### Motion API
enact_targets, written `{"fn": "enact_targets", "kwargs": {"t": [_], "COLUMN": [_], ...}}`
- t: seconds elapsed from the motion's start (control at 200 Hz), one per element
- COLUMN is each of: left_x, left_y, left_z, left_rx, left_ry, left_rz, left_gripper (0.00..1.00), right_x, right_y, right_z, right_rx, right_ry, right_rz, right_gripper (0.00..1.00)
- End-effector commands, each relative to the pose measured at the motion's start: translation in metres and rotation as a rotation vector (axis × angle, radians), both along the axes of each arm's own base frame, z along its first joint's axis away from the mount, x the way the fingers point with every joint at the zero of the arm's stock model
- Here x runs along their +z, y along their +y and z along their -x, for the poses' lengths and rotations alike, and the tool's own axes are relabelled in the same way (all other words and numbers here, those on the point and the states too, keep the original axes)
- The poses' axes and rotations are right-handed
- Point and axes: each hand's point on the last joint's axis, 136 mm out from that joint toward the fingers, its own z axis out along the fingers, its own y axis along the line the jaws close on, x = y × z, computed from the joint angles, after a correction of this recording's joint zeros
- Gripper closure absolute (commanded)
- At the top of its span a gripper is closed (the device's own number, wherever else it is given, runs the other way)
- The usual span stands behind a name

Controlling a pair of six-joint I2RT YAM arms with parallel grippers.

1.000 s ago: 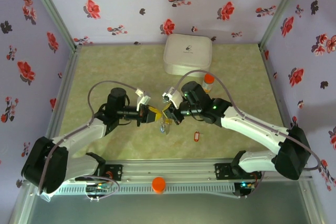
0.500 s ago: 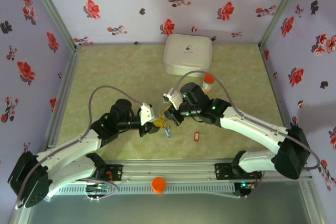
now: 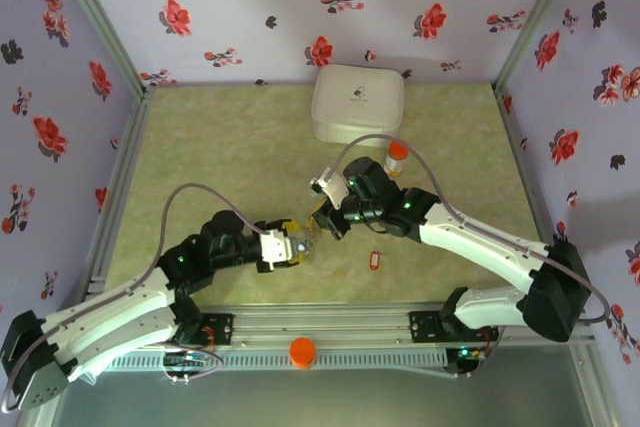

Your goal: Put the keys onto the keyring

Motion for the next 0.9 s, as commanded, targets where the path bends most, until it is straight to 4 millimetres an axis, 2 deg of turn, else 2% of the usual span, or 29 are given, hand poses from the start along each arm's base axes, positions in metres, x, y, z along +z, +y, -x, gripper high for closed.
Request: {"fn": "enact_targets", "kwargs": {"t": [0.0, 0.125, 0.28, 0.47, 0.61, 0.705, 0.895], "left_x": [0.009, 0.009, 0.019, 0.021, 0.012, 0.006, 0.006], "left_y": [0.019, 0.024, 0.015, 0.0, -0.007, -0.011, -0.02], "left_z": [-0.025, -0.037, -0.043, -0.033, -0.024, -0.026, -0.026], "left_rx": [0.18, 0.21, 0.152, 0.021, -0.058, -0.073, -0.12], "left_ry": [0.135, 0.276, 0.363, 0.392, 0.429, 0.438, 0.46], "left_rz": [0.029, 0.083, 0.157, 0.181, 0.184, 0.188, 0.224], "left_gripper": [0.54, 0.6, 0.66, 0.7, 0.71, 0.71, 0.73], "right_x": [0.011, 0.011, 0.008, 0.008, 0.007, 0.008, 0.01], "right_y": [0.001, 0.006, 0.006, 0.007, 0.008, 0.01, 0.011], "right_z": [0.003, 0.01, 0.016, 0.019, 0.021, 0.023, 0.026], "right_rx": [0.037, 0.092, 0.127, 0.152, 0.163, 0.174, 0.182], "right_ry": [-0.04, -0.034, -0.043, -0.049, -0.042, -0.038, -0.038], "right_rz": [-0.036, -0.055, -0.062, -0.065, -0.07, -0.08, -0.092], "right_gripper": [1.0, 1.0, 1.0, 1.0, 1.0, 1.0, 1.0]}}
